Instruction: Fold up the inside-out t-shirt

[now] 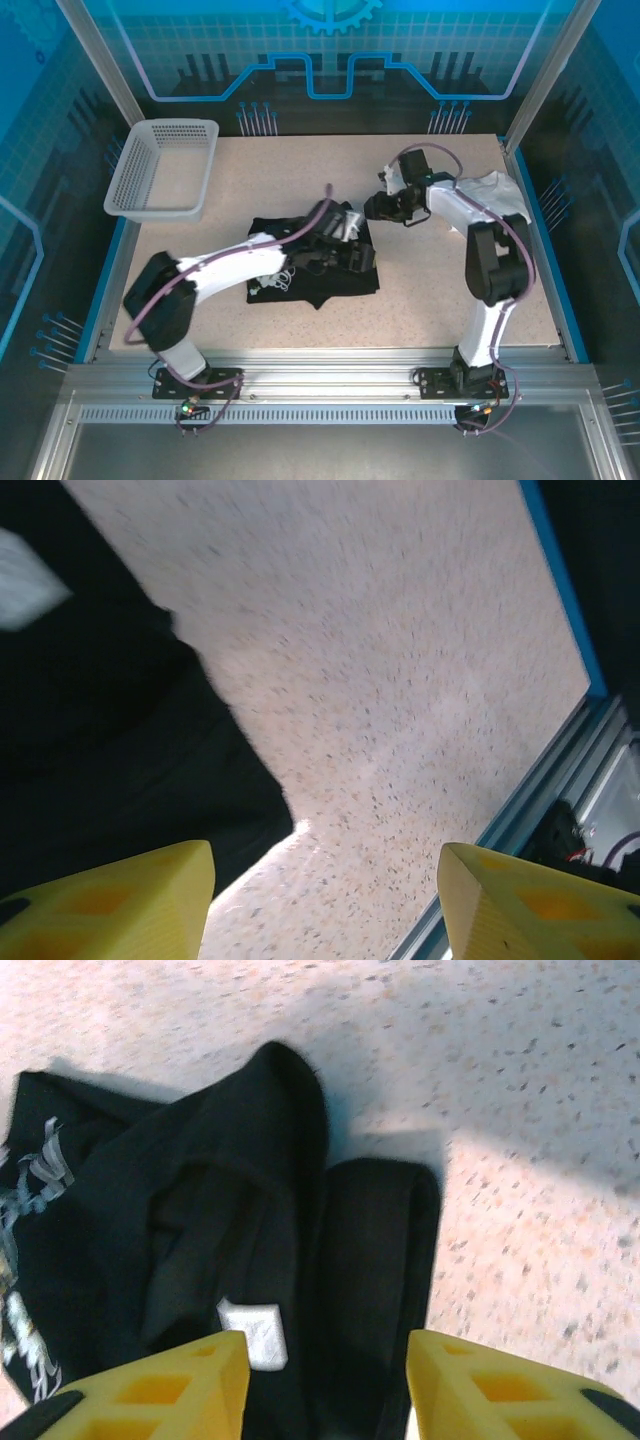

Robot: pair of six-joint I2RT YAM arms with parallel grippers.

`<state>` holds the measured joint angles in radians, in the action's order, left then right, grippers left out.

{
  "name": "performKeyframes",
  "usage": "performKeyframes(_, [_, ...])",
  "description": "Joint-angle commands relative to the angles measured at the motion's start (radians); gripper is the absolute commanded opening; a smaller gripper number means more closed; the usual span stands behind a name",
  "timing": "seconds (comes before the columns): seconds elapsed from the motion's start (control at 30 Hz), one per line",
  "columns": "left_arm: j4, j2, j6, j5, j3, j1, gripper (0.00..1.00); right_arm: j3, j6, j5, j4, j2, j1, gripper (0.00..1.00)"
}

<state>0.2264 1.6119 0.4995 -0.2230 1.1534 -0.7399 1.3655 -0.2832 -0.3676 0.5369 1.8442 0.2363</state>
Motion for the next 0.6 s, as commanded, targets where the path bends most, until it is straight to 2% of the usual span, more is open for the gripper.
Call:
performKeyframes(0.0, [0.023,-0.110,0.060,0.031,-0.122,0.171,0.62,-0.066,-0.010,-0.006,-0.066,-0.094,0.036,0.53])
performKeyframes(0.07, [0.004,-0.141,0.098,0.008,-0.188,0.270,0.62,-0.058,-0.033,0.019,-0.101,-0.074,0.064,0.57])
performKeyframes(0.13, [0.007,-0.161,0.114,0.003,-0.225,0.331,0.62,-0.030,-0.057,0.044,-0.122,-0.032,0.082,0.60])
performKeyframes(0.3, [0.040,-0.174,0.072,0.037,-0.250,0.351,0.62,0.080,-0.106,0.091,-0.141,0.112,0.107,0.60])
performKeyframes(0.37, [0.035,-0.166,0.063,0.047,-0.265,0.350,0.62,0.126,-0.109,0.089,-0.147,0.172,0.118,0.57])
performKeyframes(0.4, [0.030,-0.159,0.060,0.045,-0.272,0.350,0.62,0.153,-0.109,0.088,-0.145,0.203,0.122,0.51])
performKeyframes(0.5, [0.016,-0.115,0.049,0.002,-0.283,0.339,0.62,0.198,-0.095,0.097,-0.121,0.244,0.118,0.21])
performKeyframes(0.57, [-0.008,-0.088,0.043,-0.026,-0.291,0.314,0.62,0.193,-0.076,0.106,-0.105,0.225,0.112,0.12])
